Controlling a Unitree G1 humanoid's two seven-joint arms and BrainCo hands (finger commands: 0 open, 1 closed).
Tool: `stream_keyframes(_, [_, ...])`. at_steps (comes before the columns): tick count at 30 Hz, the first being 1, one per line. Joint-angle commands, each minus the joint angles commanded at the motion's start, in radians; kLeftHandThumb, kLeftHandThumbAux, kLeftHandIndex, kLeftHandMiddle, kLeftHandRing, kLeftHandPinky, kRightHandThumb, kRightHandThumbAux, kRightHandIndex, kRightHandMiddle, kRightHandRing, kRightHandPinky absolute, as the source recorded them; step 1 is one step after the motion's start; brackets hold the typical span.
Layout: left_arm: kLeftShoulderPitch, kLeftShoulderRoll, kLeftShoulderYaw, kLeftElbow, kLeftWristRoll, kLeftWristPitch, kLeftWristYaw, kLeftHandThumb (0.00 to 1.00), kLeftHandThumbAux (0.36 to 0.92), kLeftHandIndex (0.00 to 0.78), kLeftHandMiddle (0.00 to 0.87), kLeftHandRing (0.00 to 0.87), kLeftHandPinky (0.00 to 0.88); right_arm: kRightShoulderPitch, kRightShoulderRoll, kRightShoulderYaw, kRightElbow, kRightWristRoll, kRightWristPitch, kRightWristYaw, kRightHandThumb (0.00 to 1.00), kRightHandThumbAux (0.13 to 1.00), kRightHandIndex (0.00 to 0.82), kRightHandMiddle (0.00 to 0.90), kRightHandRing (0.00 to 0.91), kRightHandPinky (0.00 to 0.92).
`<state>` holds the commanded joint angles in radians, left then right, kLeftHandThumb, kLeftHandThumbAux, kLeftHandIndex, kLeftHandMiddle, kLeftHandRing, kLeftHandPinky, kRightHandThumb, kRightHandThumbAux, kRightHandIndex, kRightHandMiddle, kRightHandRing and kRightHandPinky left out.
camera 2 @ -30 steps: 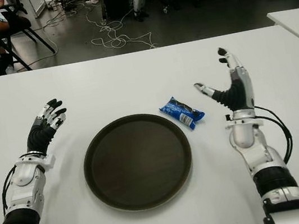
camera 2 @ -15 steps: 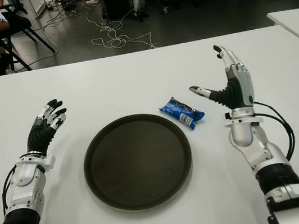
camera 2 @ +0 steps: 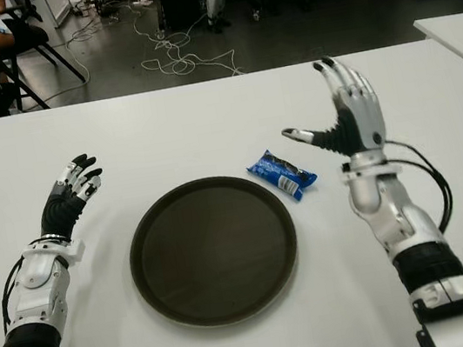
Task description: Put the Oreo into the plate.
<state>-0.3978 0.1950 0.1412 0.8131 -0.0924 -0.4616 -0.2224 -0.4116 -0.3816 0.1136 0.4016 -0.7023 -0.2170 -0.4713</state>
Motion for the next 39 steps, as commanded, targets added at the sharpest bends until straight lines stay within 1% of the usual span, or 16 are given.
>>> stream_keyframes(3, [0.000, 0.000, 0.001, -0.001, -0.001, 0.002, 0.000, 0.212, 0.591, 0.063, 0.133, 0.124, 0.143, 0.005, -0.005, 0.012, -0.031, -0.015, 0.054, 0.039, 0.000, 0.520, 0.015, 0.067, 0.045, 0.034])
stream_keyframes(7, [-0.002, 0.000, 0.002, -0.001, -0.004, 0.011, -0.001, 0.212, 0.595, 0.062, 0.132, 0.125, 0.147, 0.001, -0.014, 0.039, -0.086, -0.050, 0.146, 0.121, 0.000, 0.503, 0.016, 0.073, 0.045, 0.019])
stream_keyframes(11, [-0.002, 0.001, 0.000, 0.002, 0.003, 0.003, 0.006, 0.196, 0.589, 0.063, 0.135, 0.128, 0.153, -0.003, -0.031, 0.077, -0.154, -0.104, 0.266, 0.245, 0.000, 0.475, 0.018, 0.072, 0.041, 0.005])
stream_keyframes(14, [-0.002, 0.001, -0.002, 0.006, 0.009, -0.006, 0.010, 0.180, 0.583, 0.070, 0.140, 0.133, 0.160, -0.021, -0.033, 0.118, -0.223, -0.170, 0.382, 0.371, 0.000, 0.448, 0.021, 0.067, 0.035, 0.005])
stream_keyframes(16, [-0.003, 0.001, -0.002, 0.008, 0.010, -0.009, 0.011, 0.175, 0.577, 0.073, 0.141, 0.135, 0.163, -0.026, -0.033, 0.140, -0.264, -0.206, 0.438, 0.435, 0.000, 0.437, 0.024, 0.066, 0.036, 0.012])
stream_keyframes(18, [-0.003, 0.001, -0.002, 0.011, 0.011, -0.011, 0.013, 0.174, 0.570, 0.075, 0.143, 0.137, 0.162, -0.026, -0.033, 0.157, -0.295, -0.234, 0.476, 0.481, 0.000, 0.432, 0.030, 0.075, 0.046, 0.026])
stream_keyframes(21, [-0.003, -0.001, -0.002, 0.013, 0.012, -0.013, 0.017, 0.175, 0.557, 0.077, 0.145, 0.138, 0.159, -0.027, -0.038, 0.179, -0.326, -0.268, 0.517, 0.539, 0.000, 0.415, 0.043, 0.089, 0.063, 0.037])
stream_keyframes(24, [-0.003, -0.002, -0.003, 0.013, 0.014, -0.013, 0.021, 0.176, 0.552, 0.077, 0.146, 0.138, 0.157, -0.029, -0.041, 0.193, -0.340, -0.291, 0.538, 0.566, 0.000, 0.406, 0.048, 0.095, 0.070, 0.038])
stream_keyframes(26, [-0.003, -0.003, -0.004, 0.013, 0.016, -0.013, 0.026, 0.177, 0.549, 0.077, 0.146, 0.137, 0.155, -0.033, -0.040, 0.204, -0.344, -0.312, 0.547, 0.574, 0.000, 0.409, 0.072, 0.134, 0.115, 0.105])
stream_keyframes(28, [-0.003, -0.003, -0.005, 0.012, 0.016, -0.013, 0.028, 0.178, 0.547, 0.076, 0.144, 0.135, 0.151, -0.037, -0.037, 0.213, -0.345, -0.325, 0.553, 0.577, 0.000, 0.411, 0.083, 0.153, 0.138, 0.123])
stream_keyframes(30, [-0.002, -0.002, -0.005, 0.012, 0.016, -0.012, 0.029, 0.179, 0.545, 0.075, 0.140, 0.132, 0.149, -0.040, -0.034, 0.217, -0.344, -0.334, 0.557, 0.578, 0.000, 0.412, 0.085, 0.157, 0.141, 0.120])
stream_keyframes(36, [-0.001, -0.001, -0.008, 0.010, 0.019, -0.016, 0.029, 0.181, 0.544, 0.073, 0.137, 0.131, 0.158, -0.050, -0.020, 0.235, -0.349, -0.359, 0.576, 0.589, 0.000, 0.421, 0.080, 0.135, 0.114, 0.081])
stream_keyframes(39, [0.000, 0.000, -0.009, 0.010, 0.022, -0.023, 0.030, 0.180, 0.547, 0.073, 0.140, 0.133, 0.162, -0.053, -0.018, 0.241, -0.353, -0.369, 0.585, 0.596, 0.000, 0.422, 0.088, 0.143, 0.119, 0.095])
